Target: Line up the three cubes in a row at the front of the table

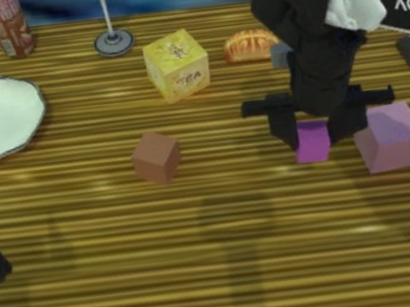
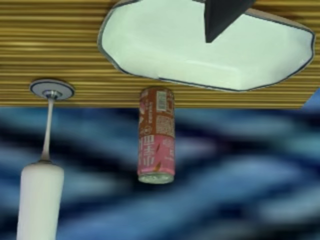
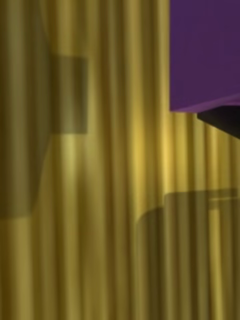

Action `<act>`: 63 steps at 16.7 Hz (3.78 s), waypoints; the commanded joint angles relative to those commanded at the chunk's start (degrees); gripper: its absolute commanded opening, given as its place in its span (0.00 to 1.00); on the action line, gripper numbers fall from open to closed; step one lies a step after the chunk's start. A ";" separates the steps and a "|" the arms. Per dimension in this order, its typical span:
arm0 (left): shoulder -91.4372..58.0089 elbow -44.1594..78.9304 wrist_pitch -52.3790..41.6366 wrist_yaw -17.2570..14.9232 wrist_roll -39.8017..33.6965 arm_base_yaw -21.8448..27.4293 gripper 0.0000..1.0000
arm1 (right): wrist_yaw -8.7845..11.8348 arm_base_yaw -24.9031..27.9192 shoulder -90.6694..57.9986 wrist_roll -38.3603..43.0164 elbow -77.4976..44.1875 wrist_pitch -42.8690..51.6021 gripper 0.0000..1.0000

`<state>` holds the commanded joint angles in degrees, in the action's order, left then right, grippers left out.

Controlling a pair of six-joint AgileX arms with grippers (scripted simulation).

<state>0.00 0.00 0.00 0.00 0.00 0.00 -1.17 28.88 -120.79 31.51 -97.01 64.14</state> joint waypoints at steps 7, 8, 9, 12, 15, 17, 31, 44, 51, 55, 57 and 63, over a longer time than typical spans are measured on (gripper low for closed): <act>0.00 0.00 0.00 0.00 0.00 0.00 1.00 | -0.20 8.09 11.99 5.64 14.42 -1.86 0.00; 0.00 0.00 0.00 0.00 0.00 0.00 1.00 | -0.21 8.23 12.15 5.73 14.58 -1.89 0.00; 0.00 0.00 0.00 0.00 0.00 0.00 1.00 | -0.21 8.23 12.15 5.73 14.58 -1.89 0.00; 0.00 0.00 0.00 0.00 0.00 0.00 1.00 | -0.13 7.96 11.85 5.73 14.56 -1.99 0.00; 0.00 0.00 0.00 0.00 0.00 0.00 1.00 | -0.17 7.98 10.65 5.76 17.18 -5.90 0.00; 0.00 0.00 0.00 0.00 0.00 0.00 1.00 | -0.20 8.02 9.17 5.85 19.94 -10.32 0.00; 0.00 0.00 0.00 0.00 0.00 0.00 1.00 | -0.24 8.29 6.87 5.87 24.06 -16.65 0.45; 0.00 0.00 0.00 0.00 0.00 0.00 1.00 | -0.24 8.29 6.87 5.87 24.06 -16.65 1.00; 0.00 0.00 0.00 0.00 0.00 0.00 1.00 | -0.24 8.50 8.36 6.04 21.01 -12.23 1.00; 0.00 0.00 0.00 0.00 0.00 0.00 1.00 | -0.21 8.89 11.57 6.04 15.96 -3.37 1.00; 0.00 0.00 0.00 0.00 0.00 0.00 1.00 | -0.21 8.94 12.47 5.95 14.95 -1.98 1.00; -1.73 1.73 -0.98 0.17 -0.01 0.28 1.00 | -0.14 8.90 13.83 5.28 16.57 -3.19 1.00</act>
<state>-1.73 1.73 -0.98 0.17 -0.01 0.28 -1.31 37.77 -106.97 36.79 -80.43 60.96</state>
